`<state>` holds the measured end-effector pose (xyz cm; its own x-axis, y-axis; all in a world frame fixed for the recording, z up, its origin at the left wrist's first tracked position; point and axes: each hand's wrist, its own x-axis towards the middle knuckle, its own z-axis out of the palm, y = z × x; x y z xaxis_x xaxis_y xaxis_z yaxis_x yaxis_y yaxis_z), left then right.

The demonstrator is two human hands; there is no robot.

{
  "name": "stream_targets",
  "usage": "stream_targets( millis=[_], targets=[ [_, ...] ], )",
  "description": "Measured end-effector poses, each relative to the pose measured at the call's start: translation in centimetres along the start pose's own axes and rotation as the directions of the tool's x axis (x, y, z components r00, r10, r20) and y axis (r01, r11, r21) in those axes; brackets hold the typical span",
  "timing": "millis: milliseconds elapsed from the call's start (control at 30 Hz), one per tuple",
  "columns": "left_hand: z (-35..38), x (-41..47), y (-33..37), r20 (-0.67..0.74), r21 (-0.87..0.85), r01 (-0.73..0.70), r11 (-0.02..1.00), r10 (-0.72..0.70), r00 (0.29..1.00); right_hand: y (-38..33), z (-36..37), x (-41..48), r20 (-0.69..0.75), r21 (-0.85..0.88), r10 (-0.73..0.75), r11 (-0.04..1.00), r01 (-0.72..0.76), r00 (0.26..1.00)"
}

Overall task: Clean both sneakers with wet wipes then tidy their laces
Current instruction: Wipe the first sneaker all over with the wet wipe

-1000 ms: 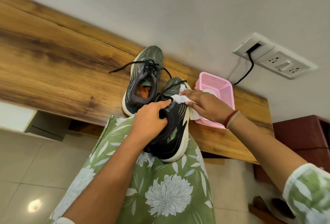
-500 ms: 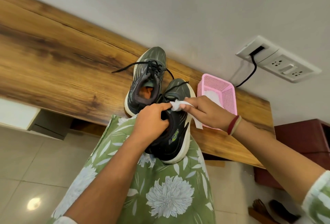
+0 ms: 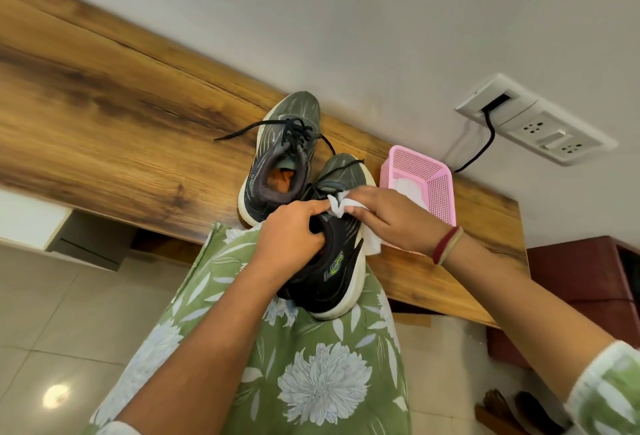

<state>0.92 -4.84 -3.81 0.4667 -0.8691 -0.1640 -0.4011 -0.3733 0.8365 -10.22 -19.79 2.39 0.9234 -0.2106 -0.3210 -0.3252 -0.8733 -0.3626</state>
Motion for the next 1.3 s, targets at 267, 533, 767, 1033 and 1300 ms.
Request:
stream_targets(
  millis=[267,533,767,1033,1300],
  targets=[
    [-0.2,-0.1,0.1,-0.023,-0.006,0.035,0.999,-0.035,0.999,-3.6,0.1,-1.3,-0.064,0.549,0.282,0.811,-0.202,0.957],
    [-0.2,0.0,0.1,-0.034,-0.098,0.089,0.991,-0.092,0.995,1.7,-1.9,-2.9,-0.109,0.985,0.691,-0.024,0.173,0.715],
    [-0.4,0.0,0.4,-0.051,-0.134,0.103,0.986,-0.11,0.993,-1.1,2.3,-1.7,-0.309,0.264,0.416,0.901,-0.343,0.855],
    [-0.3,-0.2,0.3,-0.072,-0.164,0.101,0.981,-0.114,0.991,-4.3,4.0,-4.1,-0.27,0.069,0.117,0.992,-0.102,0.956],
    [-0.3,-0.1,0.3,-0.07,-0.192,0.109,0.975,-0.124,0.99,-1.8,3.6,-3.6,-0.214,0.037,0.152,0.988,-0.147,0.965]
  ],
)
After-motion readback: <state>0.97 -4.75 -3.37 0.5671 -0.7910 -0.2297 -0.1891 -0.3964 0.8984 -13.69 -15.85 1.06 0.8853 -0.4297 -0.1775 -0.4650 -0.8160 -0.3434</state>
